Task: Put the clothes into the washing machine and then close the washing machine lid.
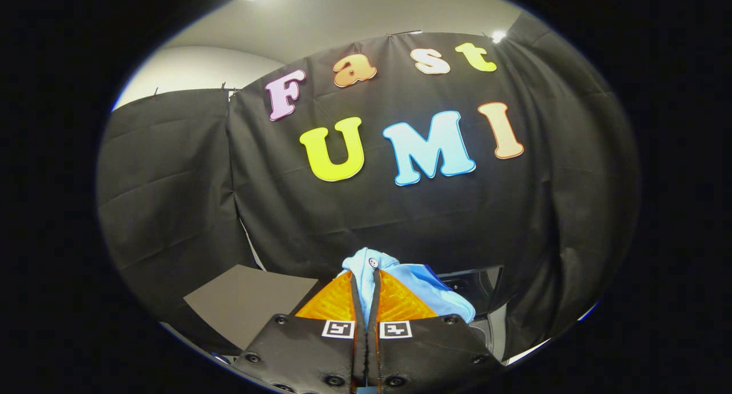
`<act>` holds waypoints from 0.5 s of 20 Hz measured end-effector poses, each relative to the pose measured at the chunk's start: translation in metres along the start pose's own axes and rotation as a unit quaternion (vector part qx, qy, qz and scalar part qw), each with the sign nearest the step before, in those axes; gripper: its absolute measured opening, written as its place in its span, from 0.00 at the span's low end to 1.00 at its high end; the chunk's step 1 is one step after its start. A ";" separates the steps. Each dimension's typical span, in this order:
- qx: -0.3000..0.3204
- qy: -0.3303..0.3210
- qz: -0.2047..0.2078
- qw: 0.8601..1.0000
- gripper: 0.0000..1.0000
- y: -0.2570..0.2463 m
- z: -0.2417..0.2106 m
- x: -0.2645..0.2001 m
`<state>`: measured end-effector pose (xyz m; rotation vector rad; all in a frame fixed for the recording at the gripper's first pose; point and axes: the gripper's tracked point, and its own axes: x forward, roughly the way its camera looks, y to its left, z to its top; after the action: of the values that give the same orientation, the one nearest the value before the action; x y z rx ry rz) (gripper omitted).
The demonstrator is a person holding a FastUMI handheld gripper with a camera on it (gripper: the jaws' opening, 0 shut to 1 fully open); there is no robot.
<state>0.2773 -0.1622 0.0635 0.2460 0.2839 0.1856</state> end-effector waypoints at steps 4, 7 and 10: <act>0.001 0.027 -0.003 1.000 0.02 -0.008 -0.039 0.010; 0.008 0.051 -0.007 0.999 0.02 -0.015 -0.065 0.018; 0.011 0.069 -0.016 0.997 0.02 -0.026 -0.089 0.027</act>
<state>0.2800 -0.1618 -0.0332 0.2504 0.4271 0.1681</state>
